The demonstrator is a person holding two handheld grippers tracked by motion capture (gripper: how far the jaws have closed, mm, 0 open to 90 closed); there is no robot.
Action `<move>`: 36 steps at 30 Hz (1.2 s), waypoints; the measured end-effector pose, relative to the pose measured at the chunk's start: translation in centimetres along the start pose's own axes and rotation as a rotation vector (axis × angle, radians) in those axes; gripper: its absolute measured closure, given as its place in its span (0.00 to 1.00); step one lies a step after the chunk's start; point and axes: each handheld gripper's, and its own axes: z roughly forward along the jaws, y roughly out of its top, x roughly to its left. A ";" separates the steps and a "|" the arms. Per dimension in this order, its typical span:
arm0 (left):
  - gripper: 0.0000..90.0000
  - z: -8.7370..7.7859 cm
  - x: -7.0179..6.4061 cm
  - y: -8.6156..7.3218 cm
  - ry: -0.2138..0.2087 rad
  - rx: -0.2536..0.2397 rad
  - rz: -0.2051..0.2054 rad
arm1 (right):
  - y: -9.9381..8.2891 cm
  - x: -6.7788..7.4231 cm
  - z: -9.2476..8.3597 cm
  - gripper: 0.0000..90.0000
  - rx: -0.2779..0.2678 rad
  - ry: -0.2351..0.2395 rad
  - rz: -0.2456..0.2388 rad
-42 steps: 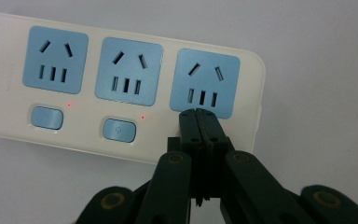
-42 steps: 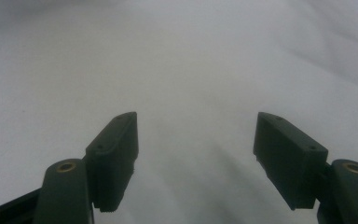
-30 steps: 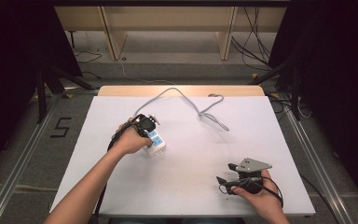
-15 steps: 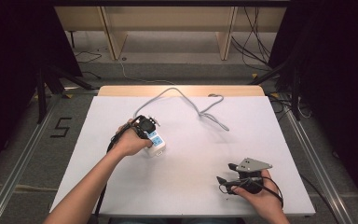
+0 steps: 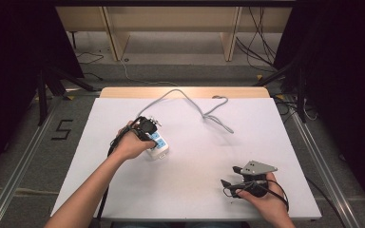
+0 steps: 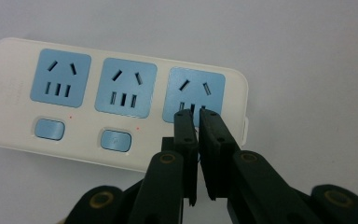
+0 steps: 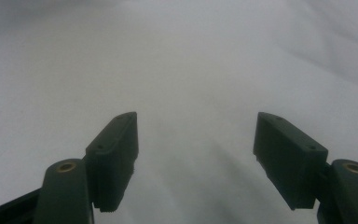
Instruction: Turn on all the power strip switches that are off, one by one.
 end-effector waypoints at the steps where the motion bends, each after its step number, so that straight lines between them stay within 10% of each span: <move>1: 0.94 -0.1 0.0 0.0 0.001 -0.002 0.004 | 0.0 0.0 0.0 0.35 0.001 0.000 0.000; 36: 0.65 -2.7 -0.5 -2.4 -0.048 -0.171 0.001 | 0.0 0.0 0.0 0.35 -0.002 -0.001 0.001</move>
